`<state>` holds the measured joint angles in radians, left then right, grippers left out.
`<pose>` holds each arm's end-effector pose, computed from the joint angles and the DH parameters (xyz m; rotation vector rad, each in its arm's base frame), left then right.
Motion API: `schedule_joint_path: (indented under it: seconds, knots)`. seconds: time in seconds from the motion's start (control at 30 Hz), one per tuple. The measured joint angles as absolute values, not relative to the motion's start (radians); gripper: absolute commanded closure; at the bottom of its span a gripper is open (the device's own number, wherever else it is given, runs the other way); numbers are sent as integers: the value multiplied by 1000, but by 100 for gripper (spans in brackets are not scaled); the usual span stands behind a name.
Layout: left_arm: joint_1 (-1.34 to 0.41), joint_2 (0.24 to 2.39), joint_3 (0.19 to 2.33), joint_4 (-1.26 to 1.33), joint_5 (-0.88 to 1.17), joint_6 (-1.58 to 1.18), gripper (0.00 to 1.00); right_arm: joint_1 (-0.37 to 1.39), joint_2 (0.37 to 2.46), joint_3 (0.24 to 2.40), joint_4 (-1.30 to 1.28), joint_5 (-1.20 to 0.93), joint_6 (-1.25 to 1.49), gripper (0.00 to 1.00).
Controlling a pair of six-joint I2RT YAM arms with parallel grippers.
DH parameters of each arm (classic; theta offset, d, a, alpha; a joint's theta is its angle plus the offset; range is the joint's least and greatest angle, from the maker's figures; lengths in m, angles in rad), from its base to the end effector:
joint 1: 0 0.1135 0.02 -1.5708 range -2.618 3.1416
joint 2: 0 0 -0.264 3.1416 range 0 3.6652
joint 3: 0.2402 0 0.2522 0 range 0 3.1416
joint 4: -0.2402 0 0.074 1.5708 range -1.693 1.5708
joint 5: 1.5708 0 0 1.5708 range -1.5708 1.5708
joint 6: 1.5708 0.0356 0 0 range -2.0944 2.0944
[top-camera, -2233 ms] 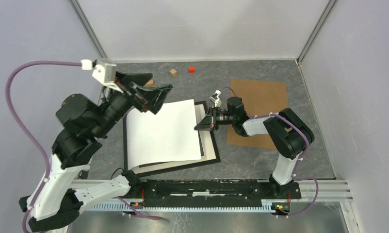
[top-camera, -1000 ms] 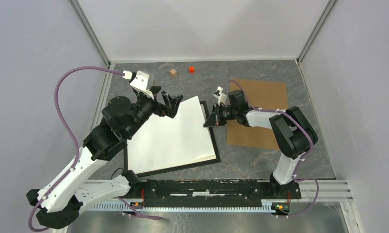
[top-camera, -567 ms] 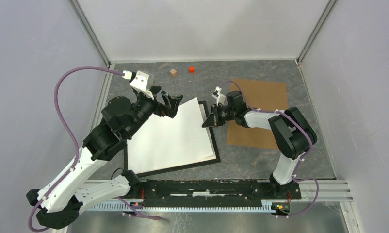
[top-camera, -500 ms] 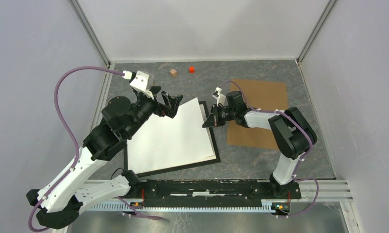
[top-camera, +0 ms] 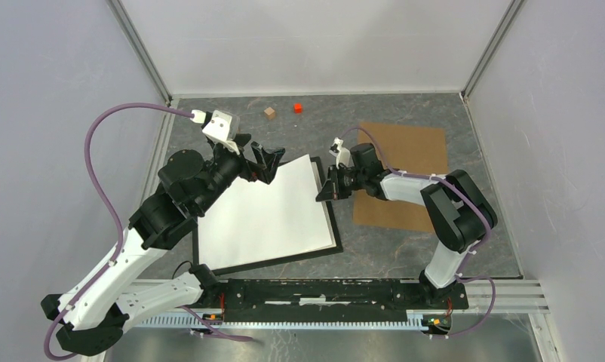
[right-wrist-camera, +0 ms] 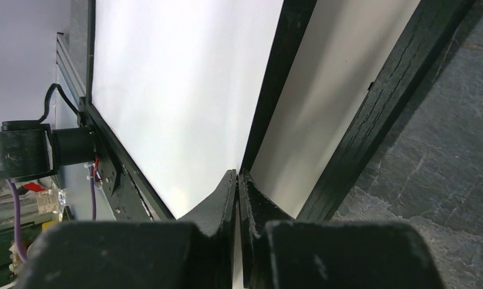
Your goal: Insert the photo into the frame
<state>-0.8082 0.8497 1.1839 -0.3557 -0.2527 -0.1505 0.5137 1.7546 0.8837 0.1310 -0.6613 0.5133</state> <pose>0.1210 -0.1138 0.4465 0.3297 1.5844 -0.5439 0.2918 0.1897 0.1555 -0.3694 2.4365 1.2565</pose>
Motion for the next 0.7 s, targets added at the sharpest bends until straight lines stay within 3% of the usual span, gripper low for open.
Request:
schedule_joint_path:
  seconds: [0.13,0.5,0.7]
  knots:
    - [-808,850,1184,-356,-252,-151,0,522,1755,877,119,-648,508,90]
    - [-808,844,1177,-356,-252,-150,0,524,1755,917,-12,-561,435,61]
    - [-808,844,1169,-349,-252,-150,0,531,1721,988,-131,-400,332,55]
